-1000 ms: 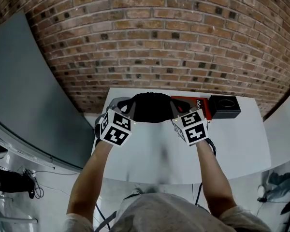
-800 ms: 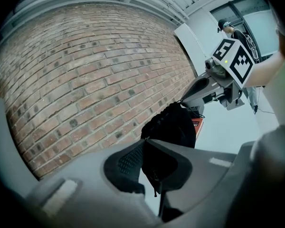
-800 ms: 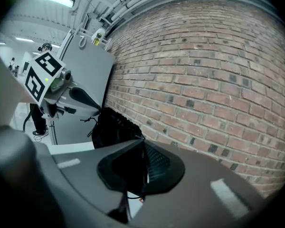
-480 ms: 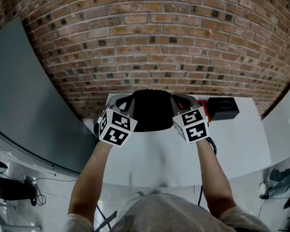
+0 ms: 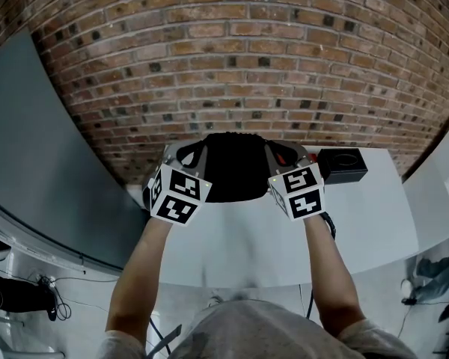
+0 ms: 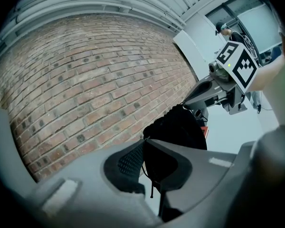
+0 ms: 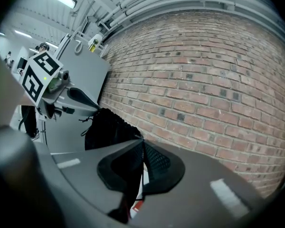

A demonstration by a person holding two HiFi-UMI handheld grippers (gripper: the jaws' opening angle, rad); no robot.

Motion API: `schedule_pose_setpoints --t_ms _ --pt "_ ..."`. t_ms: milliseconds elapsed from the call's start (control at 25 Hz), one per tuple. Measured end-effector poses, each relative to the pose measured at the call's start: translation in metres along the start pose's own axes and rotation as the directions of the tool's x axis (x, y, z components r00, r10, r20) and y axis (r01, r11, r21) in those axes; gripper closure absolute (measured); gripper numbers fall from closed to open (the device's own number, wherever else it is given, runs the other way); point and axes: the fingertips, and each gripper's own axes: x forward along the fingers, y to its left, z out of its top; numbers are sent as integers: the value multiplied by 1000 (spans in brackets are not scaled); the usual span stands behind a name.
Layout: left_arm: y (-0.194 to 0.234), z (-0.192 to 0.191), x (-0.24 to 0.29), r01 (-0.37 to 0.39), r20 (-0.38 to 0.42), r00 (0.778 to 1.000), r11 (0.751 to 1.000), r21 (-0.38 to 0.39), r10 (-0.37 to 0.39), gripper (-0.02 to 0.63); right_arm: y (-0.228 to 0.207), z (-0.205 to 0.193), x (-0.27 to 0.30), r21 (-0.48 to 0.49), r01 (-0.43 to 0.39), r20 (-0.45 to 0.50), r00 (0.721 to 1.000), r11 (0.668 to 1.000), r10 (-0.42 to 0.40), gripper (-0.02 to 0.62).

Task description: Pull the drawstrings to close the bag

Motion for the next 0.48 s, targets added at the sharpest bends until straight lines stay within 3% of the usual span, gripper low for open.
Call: schedule_pose_setpoints --t_ms 480 --pt "8 7 -11 -32 24 999 997 -71 33 591 -12 8 -12 15 45 45 998 999 -46 589"
